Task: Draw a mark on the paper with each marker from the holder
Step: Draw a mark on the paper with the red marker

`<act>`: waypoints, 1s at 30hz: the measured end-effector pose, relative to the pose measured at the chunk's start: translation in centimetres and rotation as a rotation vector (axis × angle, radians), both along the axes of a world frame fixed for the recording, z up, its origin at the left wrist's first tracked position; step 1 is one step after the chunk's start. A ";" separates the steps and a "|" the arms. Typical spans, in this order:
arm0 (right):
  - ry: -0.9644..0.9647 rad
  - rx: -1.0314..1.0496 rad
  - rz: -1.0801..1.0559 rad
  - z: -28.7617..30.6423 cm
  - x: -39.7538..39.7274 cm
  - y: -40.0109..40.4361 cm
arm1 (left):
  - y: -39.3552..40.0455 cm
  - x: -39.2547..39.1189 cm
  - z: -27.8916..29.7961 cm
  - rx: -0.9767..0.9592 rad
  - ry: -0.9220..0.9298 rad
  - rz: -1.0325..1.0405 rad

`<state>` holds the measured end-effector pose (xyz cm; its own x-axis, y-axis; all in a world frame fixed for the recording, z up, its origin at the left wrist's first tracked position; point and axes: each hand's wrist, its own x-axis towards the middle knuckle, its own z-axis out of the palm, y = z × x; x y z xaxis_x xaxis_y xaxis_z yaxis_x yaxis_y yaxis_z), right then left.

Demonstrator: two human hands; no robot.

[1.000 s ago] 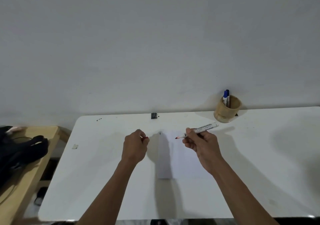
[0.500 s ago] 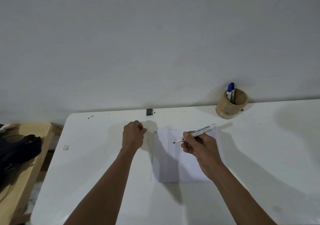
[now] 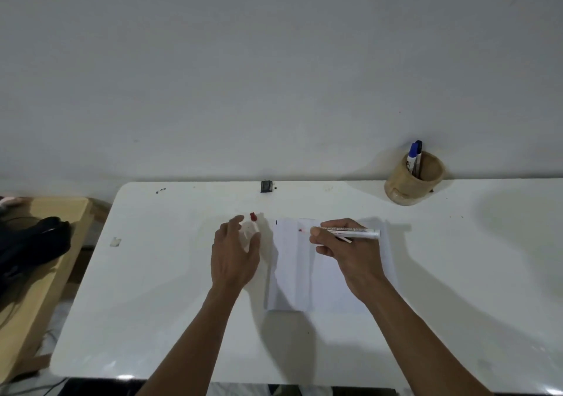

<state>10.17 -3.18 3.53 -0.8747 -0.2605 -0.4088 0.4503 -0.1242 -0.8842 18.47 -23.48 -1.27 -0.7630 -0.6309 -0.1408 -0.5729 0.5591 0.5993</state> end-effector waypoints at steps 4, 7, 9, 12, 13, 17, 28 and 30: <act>0.100 0.042 0.052 -1.1 -0.5 -1.7 | 1.3 2.9 -2.1 -0.233 0.096 -0.273; 0.187 0.122 0.099 -2.4 -1.2 -3.1 | 1.5 3.6 -3.0 -0.342 0.034 -0.415; 0.252 0.191 0.117 -3.3 -1.7 -3.9 | 1.6 3.8 -3.2 -0.385 -0.032 -0.451; 0.357 0.280 0.136 -4.7 -2.4 -4.7 | 1.5 3.8 -3.4 -0.406 -0.068 -0.465; 0.388 0.304 0.141 -5.1 -2.6 -4.9 | 1.5 3.7 -3.6 -0.420 -0.065 -0.471; 0.421 0.336 0.148 -7.2 -3.3 -5.5 | 1.2 3.5 -3.9 -0.461 -0.065 -0.483; 0.382 0.324 0.109 -8.2 -3.3 -6.0 | 1.4 3.3 -4.4 -0.504 -0.026 -0.453; 0.388 0.333 0.111 -8.3 -3.4 -6.0 | 1.4 3.3 -4.4 -0.504 -0.018 -0.450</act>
